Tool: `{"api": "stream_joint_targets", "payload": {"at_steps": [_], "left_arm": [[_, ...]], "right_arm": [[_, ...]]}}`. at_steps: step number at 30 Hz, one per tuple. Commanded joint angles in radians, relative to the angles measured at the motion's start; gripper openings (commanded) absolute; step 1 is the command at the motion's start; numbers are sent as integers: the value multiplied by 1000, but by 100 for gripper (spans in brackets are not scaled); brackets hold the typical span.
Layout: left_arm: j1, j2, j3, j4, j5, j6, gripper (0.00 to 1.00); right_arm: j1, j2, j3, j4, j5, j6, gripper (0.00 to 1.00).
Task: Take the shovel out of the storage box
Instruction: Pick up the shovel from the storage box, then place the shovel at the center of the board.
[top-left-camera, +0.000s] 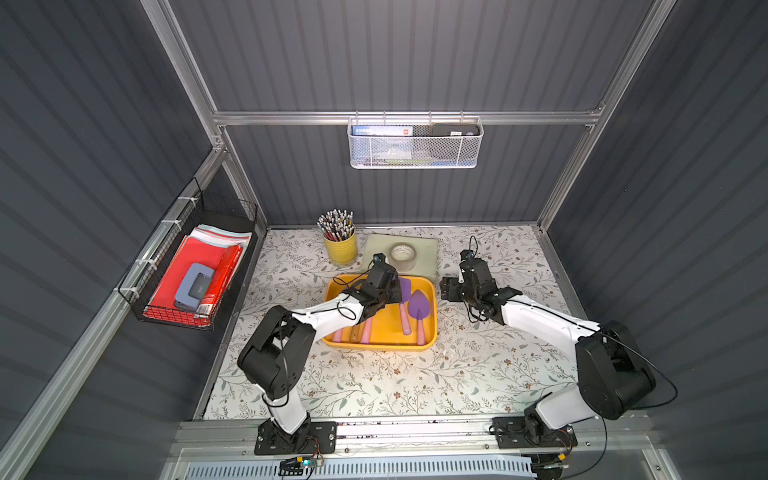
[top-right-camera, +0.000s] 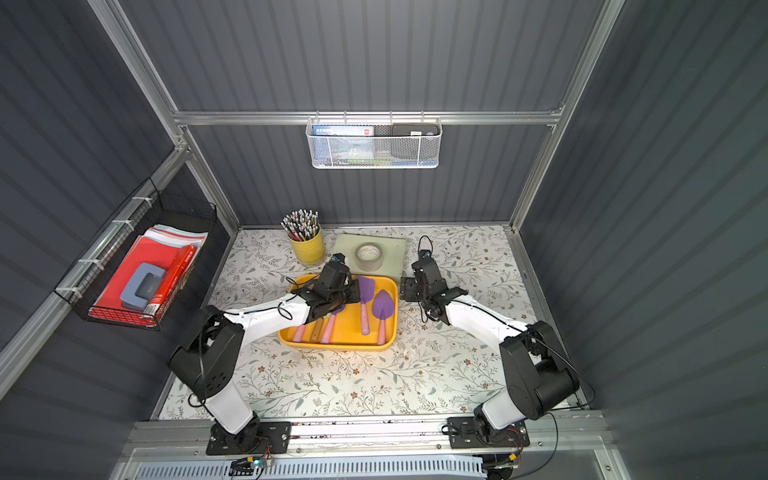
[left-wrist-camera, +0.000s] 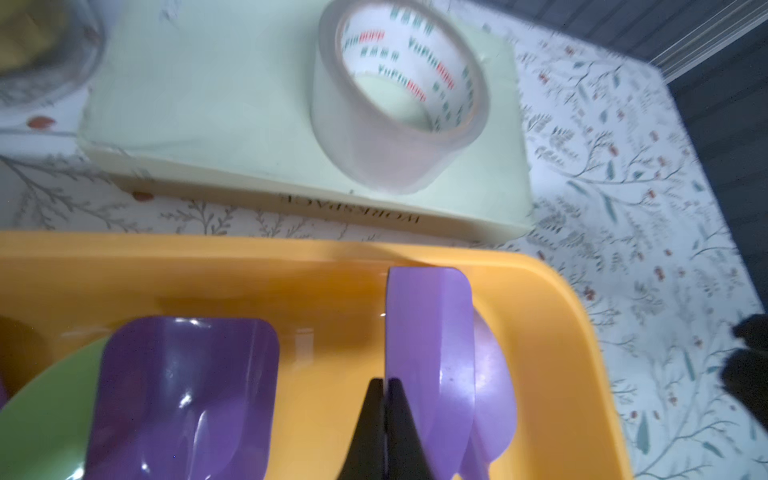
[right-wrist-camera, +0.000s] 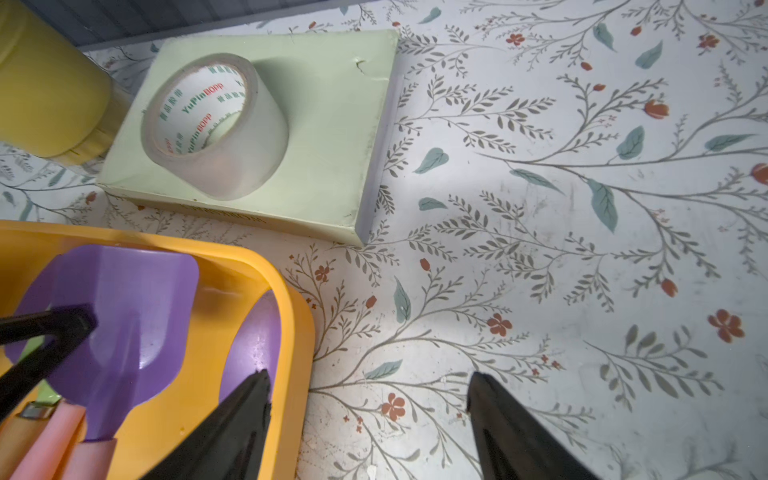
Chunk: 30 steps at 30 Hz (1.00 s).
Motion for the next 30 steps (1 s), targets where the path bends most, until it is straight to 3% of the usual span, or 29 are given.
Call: {"api": "stream_joint_targets", "payload": {"at_steps": [1,7,17,30], "left_arm": [[-5,-95,1,50,-46,-7,0],[-3,-106,27,58,-174,-10,0],[-4,-97,53,224,-148,4,0],[-3,-28,115,232,-124,13,0]], "right_arm": [[-3,-67,-29,77,-69,4,79],[-3,-174,-86,207,-294,-5,80],[4,-119,-68,263,-601,29,78],[45,-48,-36,285,-640,24,77]]}}
